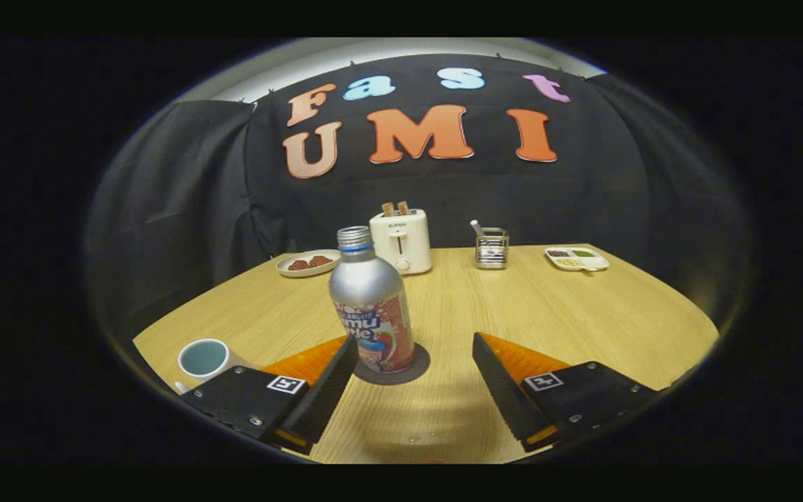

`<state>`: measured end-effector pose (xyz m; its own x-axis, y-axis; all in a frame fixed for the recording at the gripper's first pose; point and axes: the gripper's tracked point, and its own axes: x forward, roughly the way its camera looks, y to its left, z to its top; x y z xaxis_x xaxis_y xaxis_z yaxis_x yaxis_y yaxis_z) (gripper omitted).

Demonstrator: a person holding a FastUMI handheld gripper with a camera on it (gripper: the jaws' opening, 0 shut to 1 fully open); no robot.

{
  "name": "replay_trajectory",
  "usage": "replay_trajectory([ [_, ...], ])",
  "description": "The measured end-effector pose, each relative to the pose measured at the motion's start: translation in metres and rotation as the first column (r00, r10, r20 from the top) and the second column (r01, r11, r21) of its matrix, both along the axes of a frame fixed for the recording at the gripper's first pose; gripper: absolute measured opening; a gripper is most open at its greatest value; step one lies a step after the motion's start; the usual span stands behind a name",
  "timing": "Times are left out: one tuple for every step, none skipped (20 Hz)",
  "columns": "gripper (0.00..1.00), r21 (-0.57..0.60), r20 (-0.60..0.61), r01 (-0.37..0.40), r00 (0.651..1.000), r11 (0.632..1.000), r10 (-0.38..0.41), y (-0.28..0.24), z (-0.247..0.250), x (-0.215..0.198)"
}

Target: Take the bottle from table, then pour the juice into the cup, finally place the bottle on the coaster

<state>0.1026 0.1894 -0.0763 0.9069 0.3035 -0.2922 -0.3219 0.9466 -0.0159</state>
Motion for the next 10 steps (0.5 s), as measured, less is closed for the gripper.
replay_trajectory([
  [0.98, -0.006, 0.015, -0.006, 1.0, 1.0, 0.006, -0.004, 0.009, -0.006],
  [0.98, -0.008, 0.035, 0.004, 0.999, 1.0, -0.004, -0.011, 0.021, -0.01],
  [0.98, -0.007, 0.054, 0.027, 0.998, 1.0, -0.026, -0.022, 0.033, -0.013],
  [0.98, -0.004, 0.074, 0.047, 0.996, 0.999, -0.047, -0.03, 0.043, -0.019],
  [0.98, -0.002, 0.09, 0.061, 0.994, 0.998, -0.061, -0.037, 0.053, -0.024],
  [0.97, 0.001, 0.104, 0.071, 0.992, 0.997, -0.07, -0.041, 0.061, -0.032],
  [0.98, 0.003, 0.112, 0.074, 0.991, 0.997, -0.074, -0.046, 0.067, -0.04],
  [0.98, -0.001, 0.118, 0.076, 0.99, 0.997, -0.075, -0.05, 0.071, -0.048],
  [0.98, -0.011, 0.126, 0.084, 0.989, 0.996, -0.082, -0.055, 0.075, -0.055],
  [0.98, -0.02, 0.139, 0.098, 0.986, 0.995, -0.095, -0.062, 0.08, -0.062],
])
